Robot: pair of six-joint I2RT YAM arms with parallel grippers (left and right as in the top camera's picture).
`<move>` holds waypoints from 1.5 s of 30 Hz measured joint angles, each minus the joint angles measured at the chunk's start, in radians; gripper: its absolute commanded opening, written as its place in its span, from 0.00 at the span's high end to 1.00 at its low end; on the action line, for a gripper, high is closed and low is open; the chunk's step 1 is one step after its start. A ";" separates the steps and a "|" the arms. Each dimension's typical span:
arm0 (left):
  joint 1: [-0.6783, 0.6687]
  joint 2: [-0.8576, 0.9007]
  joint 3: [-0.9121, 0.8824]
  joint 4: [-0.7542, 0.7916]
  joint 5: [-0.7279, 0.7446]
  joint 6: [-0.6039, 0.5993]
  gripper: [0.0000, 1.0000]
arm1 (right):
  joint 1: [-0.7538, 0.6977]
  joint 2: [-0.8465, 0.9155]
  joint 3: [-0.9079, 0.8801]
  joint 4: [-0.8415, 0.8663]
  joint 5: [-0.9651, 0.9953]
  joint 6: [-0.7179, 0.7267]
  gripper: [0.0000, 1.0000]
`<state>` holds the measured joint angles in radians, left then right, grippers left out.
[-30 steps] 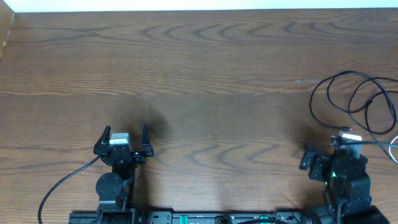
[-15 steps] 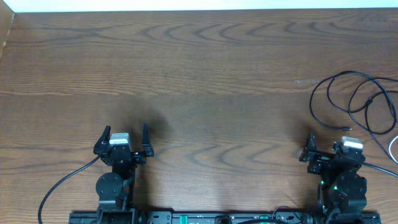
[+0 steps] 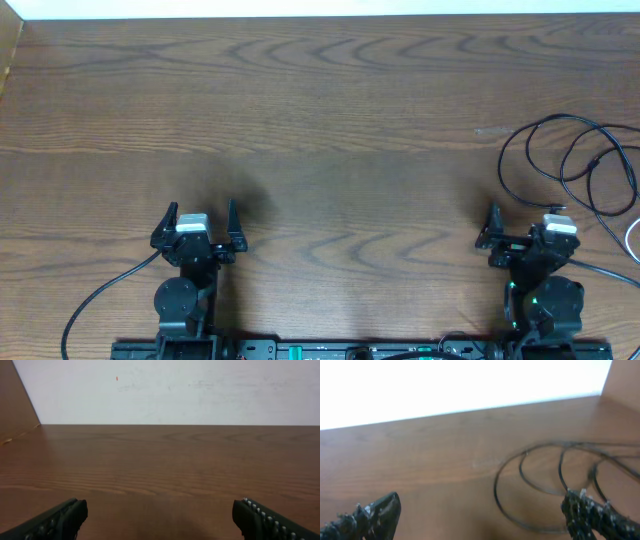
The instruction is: Untangle cables
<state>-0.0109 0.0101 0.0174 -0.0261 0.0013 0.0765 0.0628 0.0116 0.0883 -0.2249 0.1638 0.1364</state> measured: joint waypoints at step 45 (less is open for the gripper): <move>0.000 0.000 0.000 0.000 0.000 0.000 0.02 | 0.000 0.000 -0.078 0.159 -0.063 -0.171 0.01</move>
<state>-0.0109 0.0101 0.0177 -0.0261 0.0017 0.0765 0.0628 0.0113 0.0101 -0.0662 0.1005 -0.0345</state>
